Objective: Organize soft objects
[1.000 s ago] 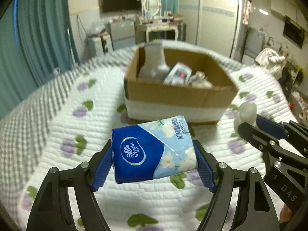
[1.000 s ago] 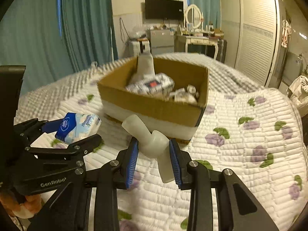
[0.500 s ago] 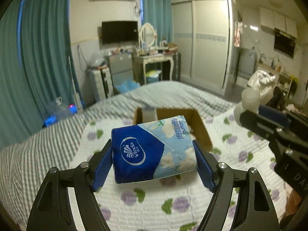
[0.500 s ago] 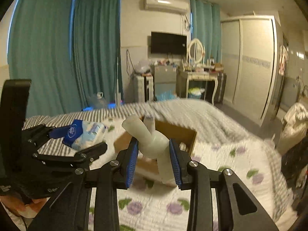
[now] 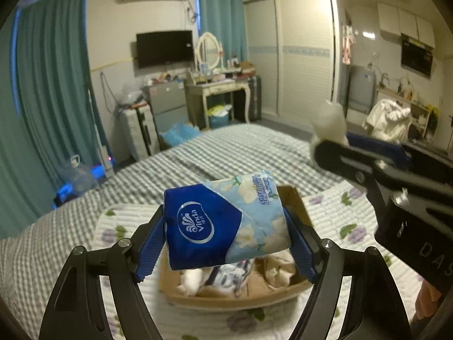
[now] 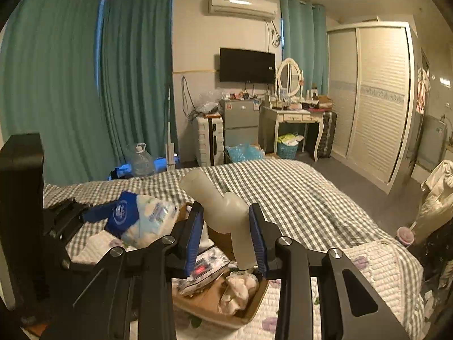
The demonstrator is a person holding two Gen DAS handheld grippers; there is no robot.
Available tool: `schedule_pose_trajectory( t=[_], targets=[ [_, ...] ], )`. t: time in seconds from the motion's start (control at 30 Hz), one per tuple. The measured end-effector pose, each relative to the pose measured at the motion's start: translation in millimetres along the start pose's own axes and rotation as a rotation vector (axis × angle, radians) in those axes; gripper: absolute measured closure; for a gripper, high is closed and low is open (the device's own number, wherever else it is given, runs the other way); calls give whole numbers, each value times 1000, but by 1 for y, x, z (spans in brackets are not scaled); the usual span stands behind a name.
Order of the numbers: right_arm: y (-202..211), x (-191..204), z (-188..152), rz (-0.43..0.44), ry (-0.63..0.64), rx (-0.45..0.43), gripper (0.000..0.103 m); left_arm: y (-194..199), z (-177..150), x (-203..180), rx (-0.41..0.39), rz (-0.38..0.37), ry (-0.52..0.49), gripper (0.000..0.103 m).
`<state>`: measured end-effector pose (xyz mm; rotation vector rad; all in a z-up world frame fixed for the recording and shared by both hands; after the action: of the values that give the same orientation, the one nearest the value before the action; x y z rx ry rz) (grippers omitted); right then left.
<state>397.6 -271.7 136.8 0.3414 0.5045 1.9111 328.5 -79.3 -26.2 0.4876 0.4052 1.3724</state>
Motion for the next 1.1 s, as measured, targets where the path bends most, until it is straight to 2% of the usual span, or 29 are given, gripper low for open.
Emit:
schedule_pose_trajectory(
  t=[0.07, 0.3, 0.47, 0.6, 0.67, 0.7, 0.73, 0.83, 0.93, 1.07, 1.1],
  targets=[
    [-24, -7, -4, 12, -13, 23, 71, -24, -8, -1, 30, 4, -7, 26],
    [-102, -30, -33, 37, -59, 135, 71, -70, -32, -3, 105, 7, -5, 26],
    [-144, -38, -56, 40, -75, 224, 70, -84, -39, 0, 137, -2, 4, 26],
    [-159, -42, -71, 47, -113, 270, 64, -85, -42, -5, 148, -51, 24, 24],
    [-158, -47, -73, 23, -138, 269, 53, -81, -41, -6, 136, -42, 30, 15],
    [-155, -49, -72, 11, -150, 261, 45, -76, -41, -5, 131, -24, 32, 14],
    [-151, -50, -71, 4, -158, 252, 43, -74, -41, -4, 130, -15, 34, 13],
    [-131, -53, -62, -21, -163, 224, 41, -58, -34, -1, 130, 1, 41, 13],
    [-99, -57, -46, -53, -167, 187, 41, -27, -19, 0, 84, 25, 35, 13],
    [-34, -55, -10, -89, -143, 105, 41, 38, 10, -1, -18, 36, 29, 13],
    [-17, -54, 0, -98, -135, 81, 38, 64, 20, -1, -61, 46, 23, 13]
  ],
)
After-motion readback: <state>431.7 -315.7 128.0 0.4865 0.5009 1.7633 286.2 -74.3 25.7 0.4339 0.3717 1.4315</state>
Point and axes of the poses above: each gripper's, at about its wrist camera, not at the fingertips, and y roughly against the way its jaws point, x to its left, z to its top, the point moved 7 cm from there along -y, roughly the way its jaws point, and after that the axes turned 5 degrees about -z, right-handed, at the moved point
